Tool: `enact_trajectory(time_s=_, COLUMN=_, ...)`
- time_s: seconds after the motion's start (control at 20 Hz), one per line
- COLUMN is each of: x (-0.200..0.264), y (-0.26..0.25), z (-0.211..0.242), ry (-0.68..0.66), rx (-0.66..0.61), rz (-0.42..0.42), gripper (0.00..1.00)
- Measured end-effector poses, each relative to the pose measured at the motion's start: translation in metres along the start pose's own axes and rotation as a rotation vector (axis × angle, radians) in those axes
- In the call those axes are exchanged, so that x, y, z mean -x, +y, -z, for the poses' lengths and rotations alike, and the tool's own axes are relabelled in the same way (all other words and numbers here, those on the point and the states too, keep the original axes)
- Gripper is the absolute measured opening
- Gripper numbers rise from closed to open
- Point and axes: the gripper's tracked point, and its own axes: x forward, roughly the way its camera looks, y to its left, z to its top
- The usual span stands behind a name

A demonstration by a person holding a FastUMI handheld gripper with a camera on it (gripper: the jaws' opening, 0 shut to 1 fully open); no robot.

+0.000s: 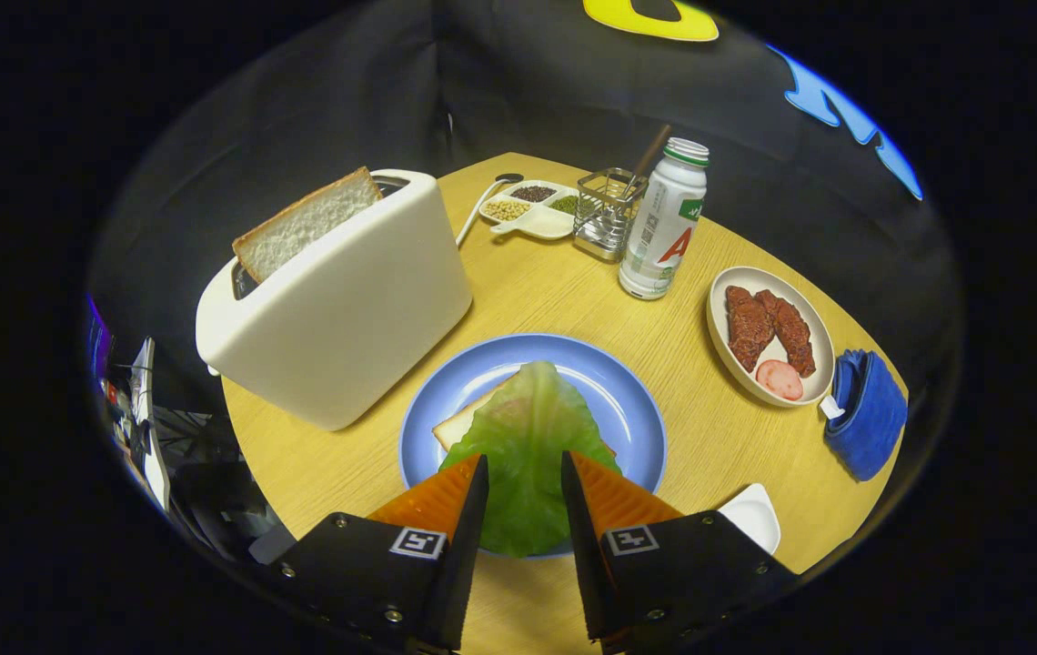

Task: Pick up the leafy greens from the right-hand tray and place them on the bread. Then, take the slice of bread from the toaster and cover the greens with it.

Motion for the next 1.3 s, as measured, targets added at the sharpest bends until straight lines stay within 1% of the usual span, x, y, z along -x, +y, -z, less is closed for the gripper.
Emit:
enact_trajectory(time_s=0.1, x=0.005, y=0.004, z=-0.003, ry=-0.031, rx=-0.03, rz=-0.009, gripper=0.49)
enact_trajectory(time_s=0.2, x=0.011, y=0.004, z=-0.009, ry=-0.085, rx=-0.051, rz=0.007, gripper=0.49)
enact_trajectory(time_s=0.35, x=0.022, y=0.016, z=-0.021, ry=-0.203, rx=-0.089, rz=-0.008, gripper=0.49)
enact_trajectory(time_s=0.4, x=0.025, y=0.019, z=-0.027, ry=-0.268, rx=-0.112, rz=-0.009, gripper=0.49)
enact_trajectory(time_s=0.6, x=0.033, y=0.014, z=-0.036, ry=-0.5, rx=-0.127, rz=0.137, gripper=0.49)
enact_trajectory(time_s=0.7, x=0.038, y=0.022, z=-0.04, ry=-0.577, rx=-0.153, rz=0.163, gripper=0.49)
enact_trajectory(time_s=0.8, x=0.048, y=0.029, z=-0.045, ry=-0.638, rx=-0.147, rz=0.194, gripper=0.49)
enact_trajectory(time_s=0.9, x=0.055, y=0.041, z=-0.052, ry=-0.683, rx=-0.123, rz=0.217, gripper=0.49)
enact_trajectory(time_s=1.1, x=0.069, y=0.084, z=-0.071, ry=-0.745, rx=-0.105, rz=0.21, gripper=0.49)
enact_trajectory(time_s=1.3, x=0.068, y=0.131, z=-0.09, ry=-0.765, rx=-0.097, rz=0.165, gripper=0.49)
